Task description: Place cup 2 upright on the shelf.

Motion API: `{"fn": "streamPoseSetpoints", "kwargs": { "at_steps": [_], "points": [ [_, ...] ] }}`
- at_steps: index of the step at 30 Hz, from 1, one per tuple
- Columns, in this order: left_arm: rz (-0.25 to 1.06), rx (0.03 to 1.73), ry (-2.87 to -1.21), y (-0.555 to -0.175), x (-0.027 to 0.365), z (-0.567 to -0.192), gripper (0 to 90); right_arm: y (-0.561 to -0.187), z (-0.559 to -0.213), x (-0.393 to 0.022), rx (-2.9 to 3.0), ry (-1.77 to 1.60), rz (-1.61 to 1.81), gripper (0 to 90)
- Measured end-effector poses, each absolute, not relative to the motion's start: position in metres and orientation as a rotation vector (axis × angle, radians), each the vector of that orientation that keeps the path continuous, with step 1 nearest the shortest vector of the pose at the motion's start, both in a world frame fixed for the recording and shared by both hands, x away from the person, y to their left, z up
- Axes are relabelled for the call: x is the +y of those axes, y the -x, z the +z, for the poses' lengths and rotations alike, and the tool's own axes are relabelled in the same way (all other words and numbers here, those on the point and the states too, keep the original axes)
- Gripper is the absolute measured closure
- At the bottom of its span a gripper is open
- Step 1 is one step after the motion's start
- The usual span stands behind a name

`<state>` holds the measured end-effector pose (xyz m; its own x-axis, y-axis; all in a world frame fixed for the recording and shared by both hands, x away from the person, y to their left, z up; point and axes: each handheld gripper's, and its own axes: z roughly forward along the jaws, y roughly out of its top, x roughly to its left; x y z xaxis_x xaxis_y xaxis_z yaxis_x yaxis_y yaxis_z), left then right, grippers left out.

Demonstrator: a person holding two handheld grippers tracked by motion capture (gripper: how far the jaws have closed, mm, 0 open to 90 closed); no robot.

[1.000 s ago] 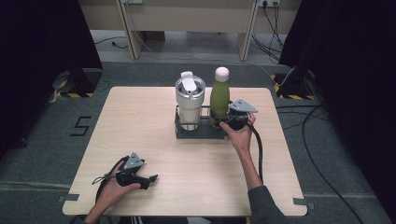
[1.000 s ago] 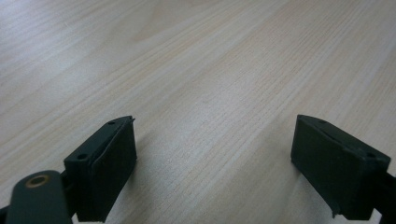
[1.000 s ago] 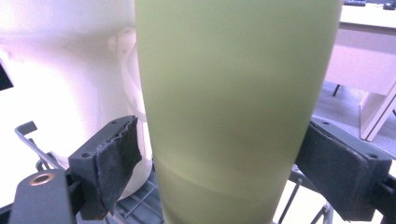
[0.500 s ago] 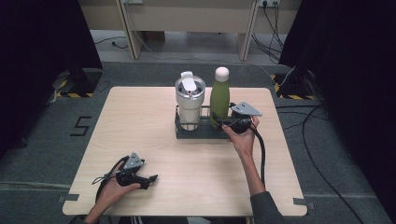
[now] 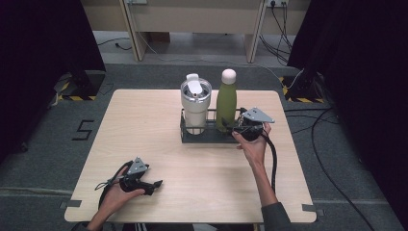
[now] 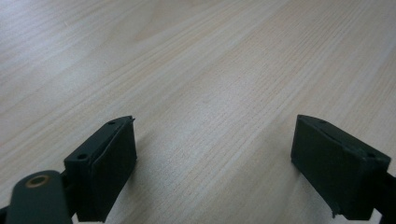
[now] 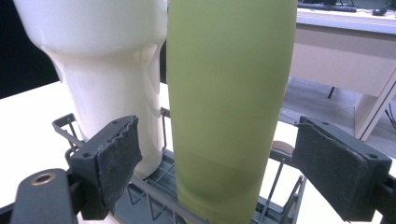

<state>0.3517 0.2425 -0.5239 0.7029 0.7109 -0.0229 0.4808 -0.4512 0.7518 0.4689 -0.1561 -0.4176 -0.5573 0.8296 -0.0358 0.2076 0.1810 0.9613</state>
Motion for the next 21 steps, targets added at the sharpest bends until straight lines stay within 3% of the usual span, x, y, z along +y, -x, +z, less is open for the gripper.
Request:
{"fn": "streamPoseSetpoints", "kwargs": {
  "at_steps": [21],
  "points": [
    [0.380, 0.905, -2.137, -0.352, 0.243, -0.524, 13.4, -0.443, -0.412, -0.168, 1.871, -0.959, 1.386, 15.1]
  ]
}}
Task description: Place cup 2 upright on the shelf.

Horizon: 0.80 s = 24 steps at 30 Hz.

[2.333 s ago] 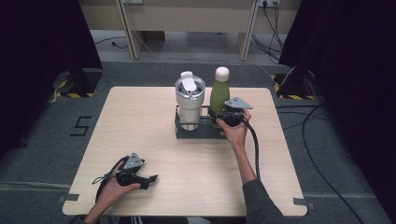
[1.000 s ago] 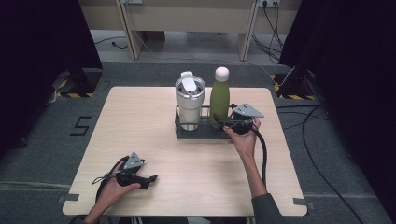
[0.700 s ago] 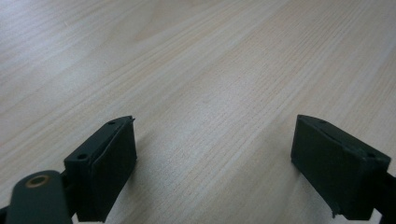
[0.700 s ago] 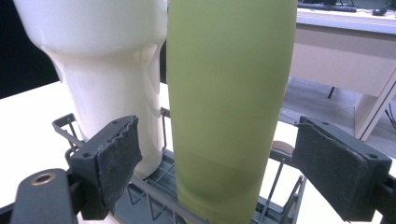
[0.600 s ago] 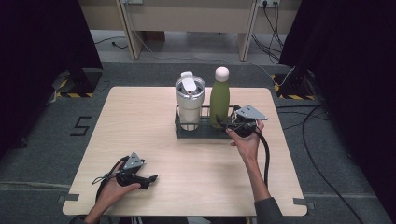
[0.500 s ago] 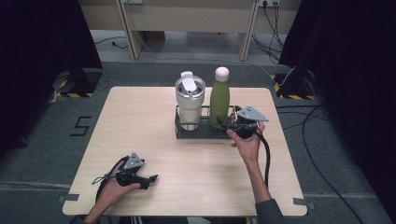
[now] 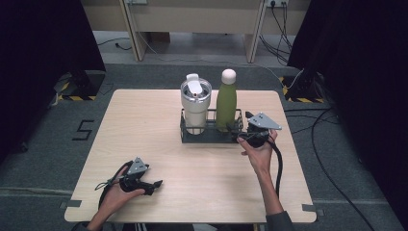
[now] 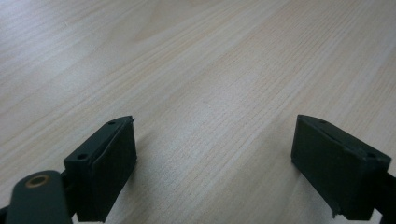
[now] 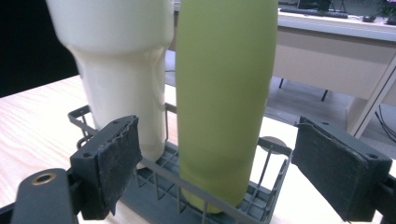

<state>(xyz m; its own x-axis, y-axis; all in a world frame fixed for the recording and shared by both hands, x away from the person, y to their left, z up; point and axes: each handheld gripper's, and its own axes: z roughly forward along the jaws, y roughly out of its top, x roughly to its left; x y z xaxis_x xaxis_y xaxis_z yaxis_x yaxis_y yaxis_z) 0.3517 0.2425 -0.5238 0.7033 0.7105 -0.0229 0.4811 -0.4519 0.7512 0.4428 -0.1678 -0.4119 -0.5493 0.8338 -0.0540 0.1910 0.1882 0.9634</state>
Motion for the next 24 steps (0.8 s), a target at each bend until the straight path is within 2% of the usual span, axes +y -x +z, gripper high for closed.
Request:
{"fn": "streamPoseSetpoints", "kwargs": {
  "at_steps": [24],
  "points": [
    [0.381, 0.905, -2.138, -0.352, 0.243, -0.524, 13.5, -0.420, -0.422, -0.172, 1.901, -0.955, 1.406, 15.2]
  ]
}}
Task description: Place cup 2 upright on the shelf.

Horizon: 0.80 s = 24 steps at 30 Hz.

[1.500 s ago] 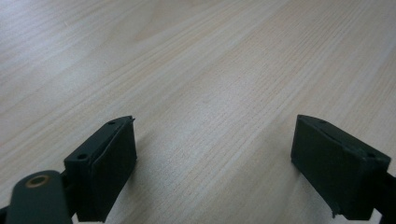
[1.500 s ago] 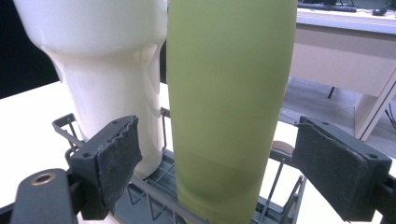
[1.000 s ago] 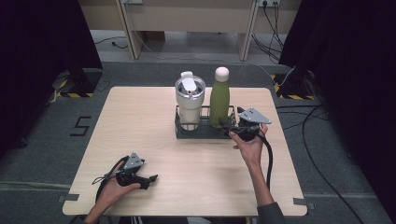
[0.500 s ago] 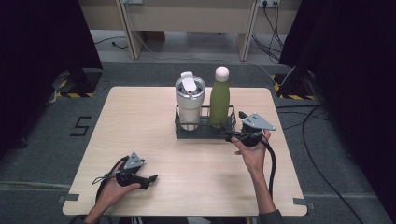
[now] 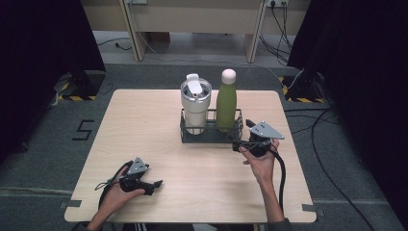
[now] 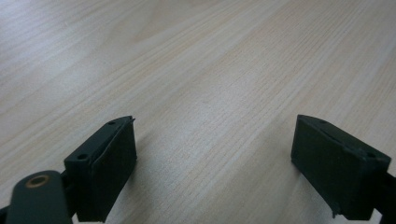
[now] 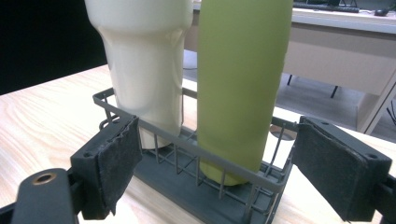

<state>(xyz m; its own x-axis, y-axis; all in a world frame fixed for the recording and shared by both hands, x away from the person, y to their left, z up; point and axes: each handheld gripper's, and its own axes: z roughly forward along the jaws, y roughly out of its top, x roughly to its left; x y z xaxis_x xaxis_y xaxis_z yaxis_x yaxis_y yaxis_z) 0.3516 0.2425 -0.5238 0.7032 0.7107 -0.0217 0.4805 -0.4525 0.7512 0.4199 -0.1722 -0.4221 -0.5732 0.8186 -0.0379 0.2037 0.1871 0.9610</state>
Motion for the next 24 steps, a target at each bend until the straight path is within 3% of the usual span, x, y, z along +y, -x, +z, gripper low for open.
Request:
{"fn": "streamPoseSetpoints", "kwargs": {
  "at_steps": [24],
  "points": [
    [0.382, 0.904, -2.137, -0.351, 0.243, -0.524, 13.5, -0.399, -0.440, -0.178, 1.964, -0.949, 1.388, 15.2]
  ]
}}
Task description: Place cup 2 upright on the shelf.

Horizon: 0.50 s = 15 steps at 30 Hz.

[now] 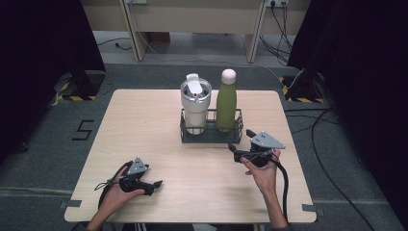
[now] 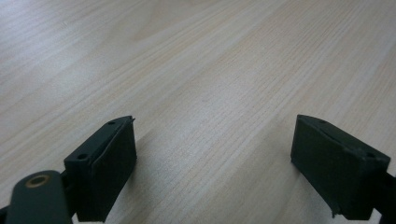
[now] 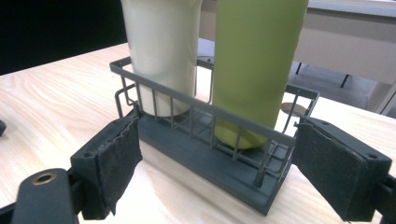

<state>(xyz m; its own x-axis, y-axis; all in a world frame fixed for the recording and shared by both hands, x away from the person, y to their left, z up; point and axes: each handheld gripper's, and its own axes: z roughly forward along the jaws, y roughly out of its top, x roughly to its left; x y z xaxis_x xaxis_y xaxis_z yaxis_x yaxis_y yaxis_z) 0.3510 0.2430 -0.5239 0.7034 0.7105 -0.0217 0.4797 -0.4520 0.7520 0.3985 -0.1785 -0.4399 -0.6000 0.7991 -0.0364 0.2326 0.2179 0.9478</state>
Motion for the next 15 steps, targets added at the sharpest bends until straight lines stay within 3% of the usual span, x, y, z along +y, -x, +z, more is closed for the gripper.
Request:
{"fn": "streamPoseSetpoints", "kwargs": {
  "at_steps": [15],
  "points": [
    [0.380, 0.903, -2.136, -0.351, 0.243, -0.524, 13.6, -0.383, -0.456, -0.180, 2.037, -0.944, 1.359, 15.3]
  ]
}}
